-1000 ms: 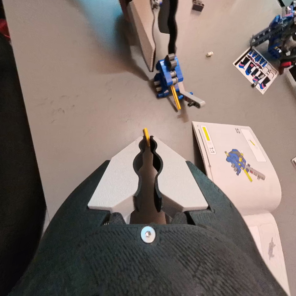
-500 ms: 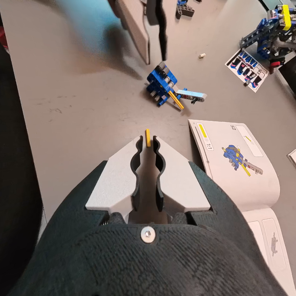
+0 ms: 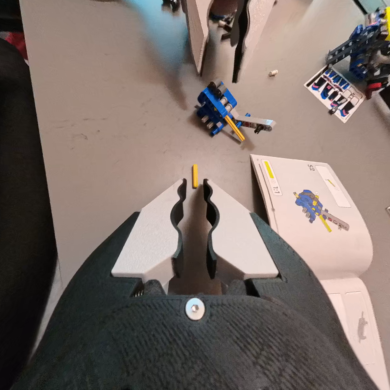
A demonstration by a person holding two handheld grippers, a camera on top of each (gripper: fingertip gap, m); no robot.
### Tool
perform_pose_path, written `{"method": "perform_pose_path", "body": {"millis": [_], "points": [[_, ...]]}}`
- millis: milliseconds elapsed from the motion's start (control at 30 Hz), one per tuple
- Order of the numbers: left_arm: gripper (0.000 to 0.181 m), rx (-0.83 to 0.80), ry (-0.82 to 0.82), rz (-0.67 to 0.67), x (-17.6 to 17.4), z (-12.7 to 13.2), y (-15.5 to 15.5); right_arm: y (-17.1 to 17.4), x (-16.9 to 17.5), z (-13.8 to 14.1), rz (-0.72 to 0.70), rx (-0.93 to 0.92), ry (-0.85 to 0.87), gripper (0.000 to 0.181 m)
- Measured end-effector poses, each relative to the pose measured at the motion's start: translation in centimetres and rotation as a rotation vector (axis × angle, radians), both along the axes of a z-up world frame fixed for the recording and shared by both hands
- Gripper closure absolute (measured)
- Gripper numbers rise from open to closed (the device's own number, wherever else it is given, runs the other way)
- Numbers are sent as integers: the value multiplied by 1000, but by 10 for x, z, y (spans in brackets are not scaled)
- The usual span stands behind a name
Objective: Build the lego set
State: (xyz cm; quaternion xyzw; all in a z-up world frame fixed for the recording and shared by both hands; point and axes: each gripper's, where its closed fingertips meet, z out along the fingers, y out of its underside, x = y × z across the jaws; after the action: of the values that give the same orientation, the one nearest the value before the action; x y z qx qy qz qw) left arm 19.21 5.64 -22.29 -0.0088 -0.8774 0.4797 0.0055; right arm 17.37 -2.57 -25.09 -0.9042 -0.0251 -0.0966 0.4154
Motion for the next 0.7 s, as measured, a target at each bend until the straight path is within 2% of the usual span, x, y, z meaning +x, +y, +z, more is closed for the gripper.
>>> {"method": "perform_pose_path", "body": {"millis": [200, 400, 500, 633, 700], "points": [[152, 19, 65, -28, 2, -1, 1, 1, 4, -1, 17, -2, -7, 174], [132, 73, 85, 16, 5, -8, -2, 5, 4, -2, 20, -9, 12, 178], [128, 109, 44, 42, 4, -12, -5, 5, 4, -2, 19, -9, 13, 178], [128, 148, -117, -41, 1, -16, -5, 5, 1, -2, 41, -9, 12, 178], [125, 171, -36, -71, 4, -19, -6, 5, 1, -2, 43, -9, 28, 178]]}}
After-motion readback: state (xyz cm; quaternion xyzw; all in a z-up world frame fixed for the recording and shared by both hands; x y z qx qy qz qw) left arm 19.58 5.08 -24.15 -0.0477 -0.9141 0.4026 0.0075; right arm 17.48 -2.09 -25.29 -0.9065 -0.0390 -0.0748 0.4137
